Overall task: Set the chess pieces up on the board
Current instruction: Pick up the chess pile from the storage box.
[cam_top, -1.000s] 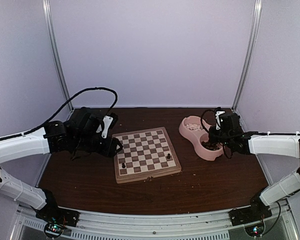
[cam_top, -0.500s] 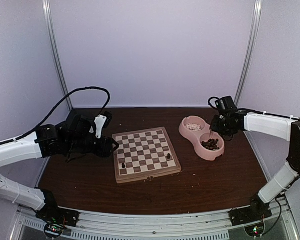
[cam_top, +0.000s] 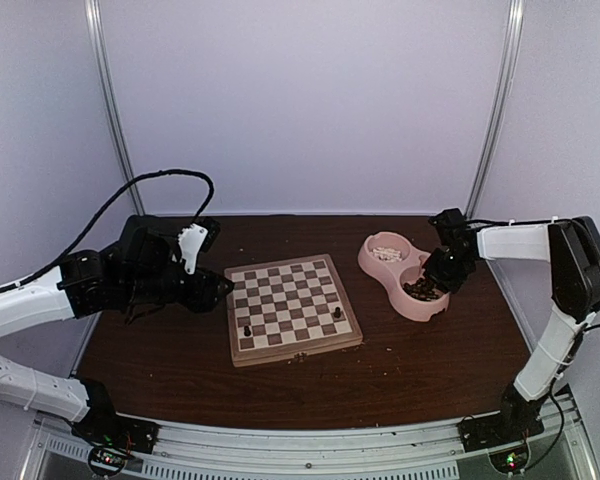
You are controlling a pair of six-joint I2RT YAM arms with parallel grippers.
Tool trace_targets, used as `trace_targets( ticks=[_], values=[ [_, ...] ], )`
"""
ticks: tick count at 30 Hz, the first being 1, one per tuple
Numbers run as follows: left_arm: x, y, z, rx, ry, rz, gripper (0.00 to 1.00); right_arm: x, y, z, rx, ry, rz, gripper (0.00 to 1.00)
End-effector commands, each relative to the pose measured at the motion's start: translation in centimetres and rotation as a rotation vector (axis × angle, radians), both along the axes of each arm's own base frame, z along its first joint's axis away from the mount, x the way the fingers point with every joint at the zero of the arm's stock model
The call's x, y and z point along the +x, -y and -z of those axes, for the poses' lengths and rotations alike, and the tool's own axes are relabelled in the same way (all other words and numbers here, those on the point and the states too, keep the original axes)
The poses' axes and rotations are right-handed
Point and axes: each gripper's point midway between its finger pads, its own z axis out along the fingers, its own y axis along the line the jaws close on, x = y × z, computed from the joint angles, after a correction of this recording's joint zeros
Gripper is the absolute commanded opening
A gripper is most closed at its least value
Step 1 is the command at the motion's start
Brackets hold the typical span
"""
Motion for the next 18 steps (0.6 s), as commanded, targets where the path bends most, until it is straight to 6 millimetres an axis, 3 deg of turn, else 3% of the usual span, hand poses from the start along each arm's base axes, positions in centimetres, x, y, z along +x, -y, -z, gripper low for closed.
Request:
trace_targets(
  ticks=[1, 9, 18],
  values=[
    [0.4, 1.0, -2.7, -0.036, 0.062, 0.042, 0.55, 0.7, -0.8, 0.1, 0.057, -0.031, 0.033, 0.31],
    [0.2, 0.4, -2.6, -0.015, 0.081, 0.045, 0.55, 0.9, 0.6, 0.8, 0.01, -0.011, 0.098, 0.29],
    [0.5, 0.3, -1.8, -0.014, 0.079, 0.026, 0.55, 1.8, 1.2, 0.6, 0.0, 0.01, 0.09, 0.15]
  ],
)
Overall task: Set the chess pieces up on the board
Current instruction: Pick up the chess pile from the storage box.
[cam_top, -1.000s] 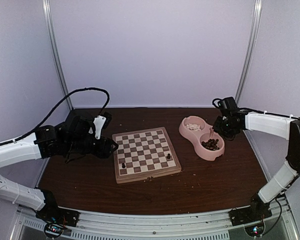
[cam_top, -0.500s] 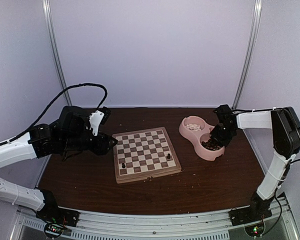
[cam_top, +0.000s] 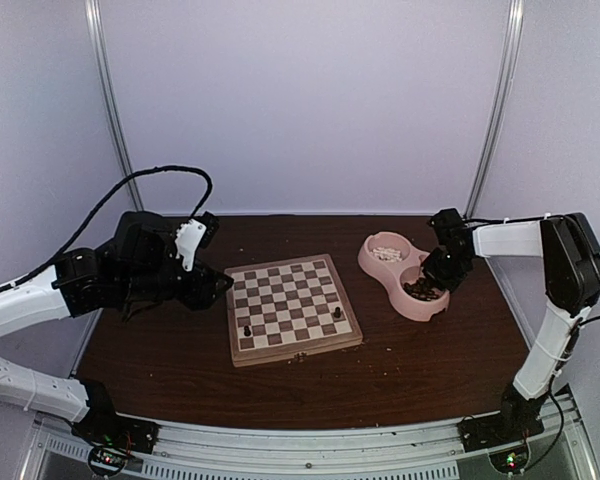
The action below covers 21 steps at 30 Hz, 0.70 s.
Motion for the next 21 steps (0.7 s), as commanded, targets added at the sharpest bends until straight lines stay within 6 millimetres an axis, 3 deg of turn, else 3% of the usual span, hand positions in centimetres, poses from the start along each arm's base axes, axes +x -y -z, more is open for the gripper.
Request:
trace_targets(
  ticks=[1, 4, 10, 14, 21],
  values=[
    [0.6, 0.4, -0.4, -0.019, 0.031, -0.004, 0.55, 1.0, 0.8, -0.7, -0.001, 0.051, 0.022, 0.14],
    [1.0, 1.1, -0.4, -0.012, 0.027, 0.007, 0.55, 1.1, 0.6, -1.9, 0.019, 0.109, -0.004, 0.14],
    [1.1, 2.2, -0.3, -0.031, 0.004, 0.035, 0.55, 1.3, 0.4, -6.5, -0.004, 0.262, -0.103, 0.16],
    [1.0, 2.4, 0.1, -0.027, -0.009, 0.041, 0.55, 1.8, -1.3, -9.3, 0.012, 0.403, -0.248, 0.17],
    [1.1, 2.5, 0.0, -0.04, -0.021, 0.029, 0.55, 1.6, -3.3, -11.1, 0.036, 0.485, -0.409, 0.18]
  ],
)
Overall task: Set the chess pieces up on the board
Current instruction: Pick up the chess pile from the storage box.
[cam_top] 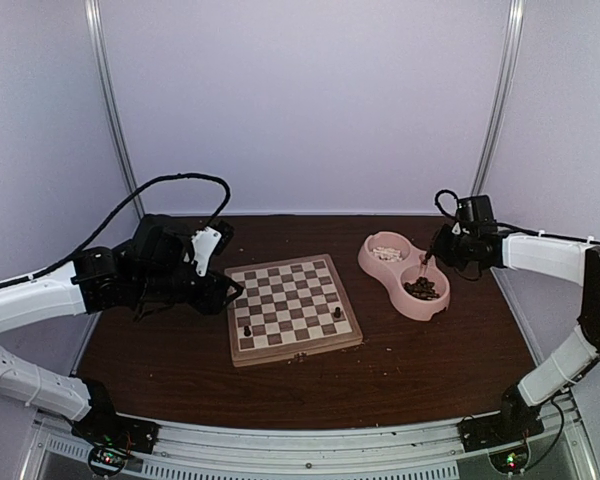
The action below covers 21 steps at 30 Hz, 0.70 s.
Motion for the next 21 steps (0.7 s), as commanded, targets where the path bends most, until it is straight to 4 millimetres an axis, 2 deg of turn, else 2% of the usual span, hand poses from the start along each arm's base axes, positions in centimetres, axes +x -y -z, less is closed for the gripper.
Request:
trace_targets(
  ticks=[1, 4, 7, 11, 15, 21],
  values=[
    [0.7, 1.1, -2.4, -0.088, 0.035, -0.005, 0.55, 0.1, -2.3, -1.6, 0.015, 0.105, -0.179, 0.18],
    [0.8, 1.5, -2.4, -0.104, 0.028, 0.0, 0.55, -0.2, -5.0, -3.3, 0.081, 0.209, -0.333, 0.17],
    [1.1, 2.2, -2.2, -0.108, 0.018, 0.009, 0.55, -0.9, -6.8, -4.5, 0.13, 0.28, -0.429, 0.14],
    [1.3, 3.4, -1.9, -0.119, -0.012, 0.029, 0.55, -1.8, -7.0, -4.6, 0.118, 0.276, -0.449, 0.14],
    [1.2, 4.4, -1.6, -0.153, -0.034, 0.051, 0.55, -3.2, -7.7, -5.8, 0.119, 0.336, -0.507, 0.13],
    [1.3, 6.4, -1.4, -0.18, -0.066, 0.107, 0.55, -5.7, -11.0, -8.0, 0.175, 0.431, -0.652, 0.12]
  ],
)
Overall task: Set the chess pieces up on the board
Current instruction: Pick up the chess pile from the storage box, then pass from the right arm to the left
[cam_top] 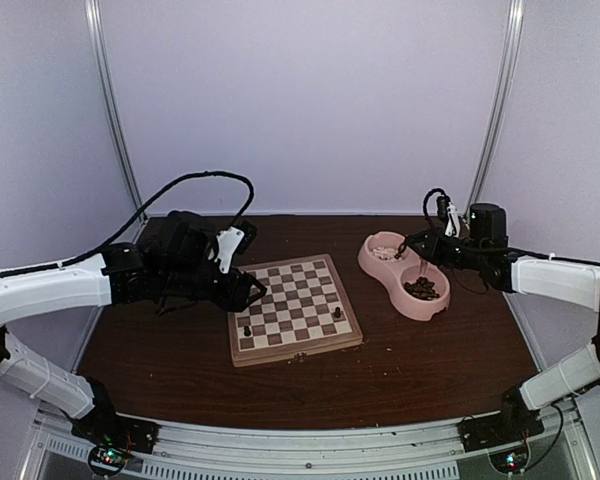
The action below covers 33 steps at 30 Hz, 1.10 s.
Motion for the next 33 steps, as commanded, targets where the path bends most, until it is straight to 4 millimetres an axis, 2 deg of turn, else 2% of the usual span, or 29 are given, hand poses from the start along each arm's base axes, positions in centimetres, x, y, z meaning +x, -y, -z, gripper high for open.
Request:
trace_targets(
  ticks=[1, 12, 18, 23, 28, 33],
  values=[
    [0.7, 2.7, -2.6, -0.113, 0.019, 0.053, 0.55, -2.1, -3.3, -3.2, 0.058, 0.124, -0.157, 0.12],
    [2.0, 7.1, -6.5, -0.27, 0.164, 0.18, 0.56, -7.1, -10.2, -8.7, 0.211, 0.229, -0.324, 0.12],
    [2.0, 8.8, -8.8, -0.362, 0.279, 0.263, 0.56, -9.7, -13.7, -10.6, 0.256, 0.255, -0.413, 0.12],
    [1.3, 10.0, -8.7, -0.395, 0.257, 0.324, 0.56, -10.8, -16.1, -10.5, 0.26, 0.259, -0.458, 0.12],
    [0.3, 11.4, -7.9, -0.421, 0.174, 0.406, 0.55, -11.2, -18.2, -9.3, 0.236, 0.24, -0.499, 0.12],
    [0.4, 11.9, -6.3, -0.399, 0.117, 0.41, 0.53, -11.4, -19.6, -8.5, 0.221, 0.232, -0.526, 0.12]
  ],
)
